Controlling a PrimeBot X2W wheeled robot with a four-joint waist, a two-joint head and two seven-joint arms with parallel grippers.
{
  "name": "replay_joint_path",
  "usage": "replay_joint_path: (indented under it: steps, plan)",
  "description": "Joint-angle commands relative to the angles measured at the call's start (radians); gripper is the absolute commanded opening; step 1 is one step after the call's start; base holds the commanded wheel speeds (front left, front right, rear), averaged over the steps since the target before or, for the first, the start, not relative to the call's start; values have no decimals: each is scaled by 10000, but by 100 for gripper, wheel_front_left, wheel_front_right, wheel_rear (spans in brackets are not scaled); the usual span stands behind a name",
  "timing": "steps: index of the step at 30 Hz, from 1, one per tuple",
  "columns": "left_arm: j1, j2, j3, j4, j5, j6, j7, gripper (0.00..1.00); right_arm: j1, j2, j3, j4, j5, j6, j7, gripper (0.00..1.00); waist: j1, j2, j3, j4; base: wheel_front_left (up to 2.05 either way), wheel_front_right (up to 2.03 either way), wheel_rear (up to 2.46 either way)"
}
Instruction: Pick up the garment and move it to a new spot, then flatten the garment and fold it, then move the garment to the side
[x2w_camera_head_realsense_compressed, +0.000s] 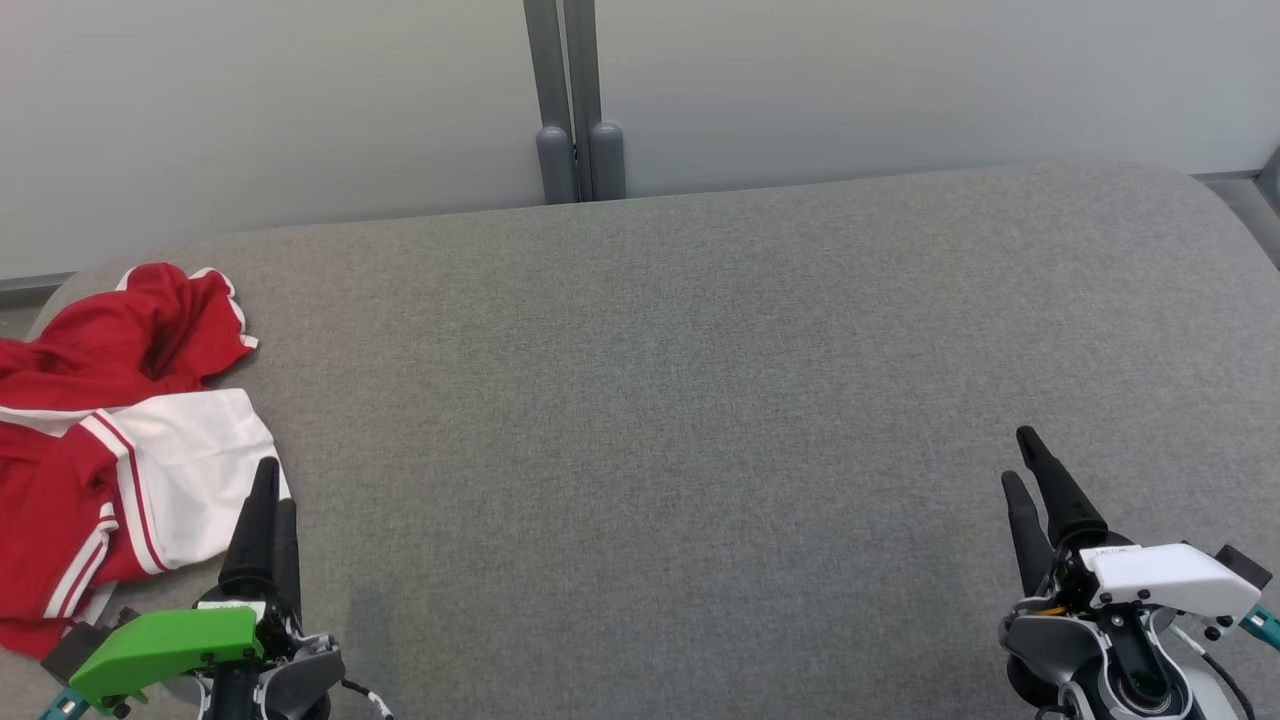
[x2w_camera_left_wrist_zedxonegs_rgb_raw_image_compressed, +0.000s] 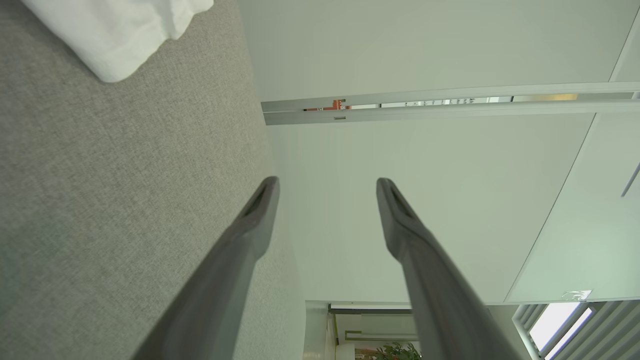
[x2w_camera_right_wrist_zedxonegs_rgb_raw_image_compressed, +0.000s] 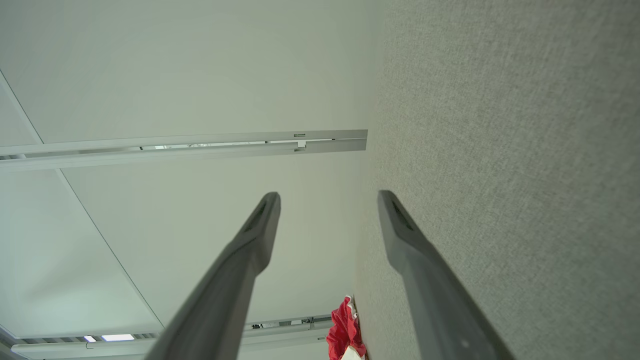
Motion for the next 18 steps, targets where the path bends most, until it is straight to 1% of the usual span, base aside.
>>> replay_joint_path:
  steps: [1, 4, 7, 18]
  plan:
    - [-195, 51, -54, -243, 215, -31, -115, 100, -204, -116, 140, -314, -157, 3, -150, 100, 0, 0, 0, 6, 0, 0, 0]
    - [-197, 53, -85, -323, 542, -38, -256, 100, -233, -196, 304, -462, -352, 3, -370, 100, 0, 0, -1, 17, 0, 0, 0]
    - [-195, 56, -104, -387, 956, -44, -383, 100, -276, -343, 518, -591, -781, 4, -546, 100, 0, 0, -3, 25, 0, 0, 0]
    - [-157, 64, -318, -878, 3255, 6, -837, 100, -313, -429, 962, -915, -2357, 5, -1011, 100, 0, 0, 10, 47, 0, 0, 0]
